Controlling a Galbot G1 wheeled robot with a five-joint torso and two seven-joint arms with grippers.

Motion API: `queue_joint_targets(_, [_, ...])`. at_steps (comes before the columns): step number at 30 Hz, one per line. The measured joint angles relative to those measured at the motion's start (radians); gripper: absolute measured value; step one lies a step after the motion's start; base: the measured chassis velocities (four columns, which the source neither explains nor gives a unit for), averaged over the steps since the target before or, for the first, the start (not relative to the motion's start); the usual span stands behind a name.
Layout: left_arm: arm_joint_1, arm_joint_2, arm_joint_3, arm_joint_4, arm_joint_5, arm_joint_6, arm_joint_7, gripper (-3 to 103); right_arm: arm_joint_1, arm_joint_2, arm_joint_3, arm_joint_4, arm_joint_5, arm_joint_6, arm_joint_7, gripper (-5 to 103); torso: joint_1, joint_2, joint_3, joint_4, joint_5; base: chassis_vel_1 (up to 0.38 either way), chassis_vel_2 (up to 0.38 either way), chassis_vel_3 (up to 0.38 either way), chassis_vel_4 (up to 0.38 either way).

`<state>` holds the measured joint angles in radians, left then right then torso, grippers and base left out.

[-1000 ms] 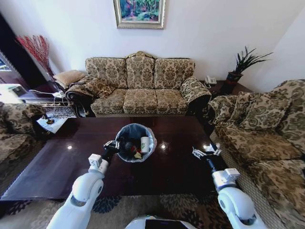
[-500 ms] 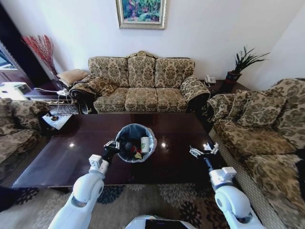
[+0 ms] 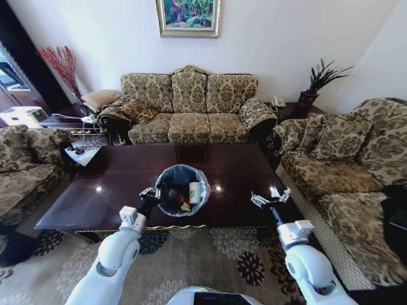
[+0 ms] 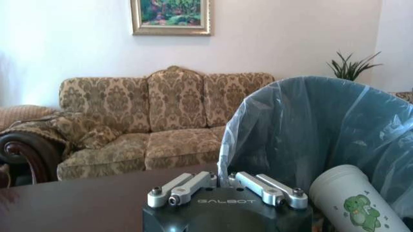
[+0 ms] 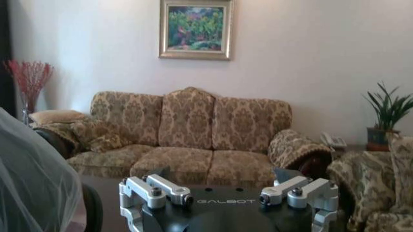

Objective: Move to the front of the table and place the trash on the table into the trash bin.

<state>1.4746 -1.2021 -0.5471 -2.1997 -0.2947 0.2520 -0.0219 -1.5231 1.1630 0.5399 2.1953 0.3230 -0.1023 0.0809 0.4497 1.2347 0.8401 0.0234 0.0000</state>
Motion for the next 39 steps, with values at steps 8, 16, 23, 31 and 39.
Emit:
queue_joint_targets(8, [-0.006,0.016,0.023,0.016,0.007,0.0,0.003,3,0.104,-0.103,-0.08,0.077,0.066,-0.044,0.035,100,0.001,0.0,0.0,0.0003,0.0,0.015,-0.014,-0.017,0.016])
queue_joint_targets(16, [-0.056,0.1,0.093,0.08,-0.012,0.028,0.016,3,0.256,-0.368,-0.156,0.255,0.303,-0.124,0.054,100,0.0,0.0,0.0,0.0001,0.0,0.0,0.0,0.0,0.0])
queue_joint_targets(23, [-0.139,0.217,0.228,0.129,-0.093,0.057,0.021,3,0.463,-0.511,-0.284,0.311,0.557,-0.168,0.003,100,0.0,0.0,0.0,0.0002,-0.0002,0.0,0.0,0.0,0.0])
queue_joint_targets(31, [-0.205,0.254,0.286,0.14,-0.137,0.075,0.018,3,0.5,-0.508,-0.406,0.282,0.648,-0.183,-0.07,100,0.0,0.0,0.0,0.0,0.0001,0.0,0.0,0.0,0.0])
queue_joint_targets(39, [-0.222,0.243,0.292,0.136,-0.144,0.075,0.018,3,0.534,-0.453,-0.568,0.215,0.646,-0.173,-0.092,100,0.0,0.0,0.0,0.0002,-0.0001,0.0,0.0,0.0,0.0])
